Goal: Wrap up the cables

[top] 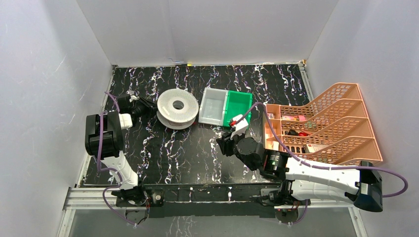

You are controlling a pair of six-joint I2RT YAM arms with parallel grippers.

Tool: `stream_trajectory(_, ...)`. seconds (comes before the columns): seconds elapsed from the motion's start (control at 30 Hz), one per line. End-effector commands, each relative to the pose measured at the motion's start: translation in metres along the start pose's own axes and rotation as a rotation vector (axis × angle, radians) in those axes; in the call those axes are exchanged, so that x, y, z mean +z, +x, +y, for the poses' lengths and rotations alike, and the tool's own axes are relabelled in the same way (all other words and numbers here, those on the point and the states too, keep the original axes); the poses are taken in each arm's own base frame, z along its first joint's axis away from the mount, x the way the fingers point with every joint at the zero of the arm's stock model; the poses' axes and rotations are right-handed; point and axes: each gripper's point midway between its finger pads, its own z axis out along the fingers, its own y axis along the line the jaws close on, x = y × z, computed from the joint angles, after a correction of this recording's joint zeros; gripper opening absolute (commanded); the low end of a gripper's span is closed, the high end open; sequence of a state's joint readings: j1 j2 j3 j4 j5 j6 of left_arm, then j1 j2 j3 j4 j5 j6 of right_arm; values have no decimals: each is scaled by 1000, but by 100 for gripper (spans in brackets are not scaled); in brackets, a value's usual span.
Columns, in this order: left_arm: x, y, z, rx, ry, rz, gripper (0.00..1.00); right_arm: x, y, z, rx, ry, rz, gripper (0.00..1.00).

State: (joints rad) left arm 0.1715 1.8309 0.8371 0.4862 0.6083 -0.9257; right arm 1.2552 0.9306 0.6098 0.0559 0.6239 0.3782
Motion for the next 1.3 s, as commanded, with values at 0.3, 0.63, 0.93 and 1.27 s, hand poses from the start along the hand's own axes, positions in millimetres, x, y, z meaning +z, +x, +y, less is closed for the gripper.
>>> stream_trajectory(0.3,-13,-7,11,33,-147,-10,49,-3,-15,-4,69,10,-49,43)
stream_trajectory(0.63,-29,-15,23,79,-288,-46,57,-1,-10,-7,65,31,-17,49)
stream_trajectory(0.93,-57,-36,18,171,-393,-146,72,15,2,-17,23,36,85,59)
stream_trajectory(1.27,-84,-45,-26,374,-420,-247,98,61,25,-59,34,55,349,98)
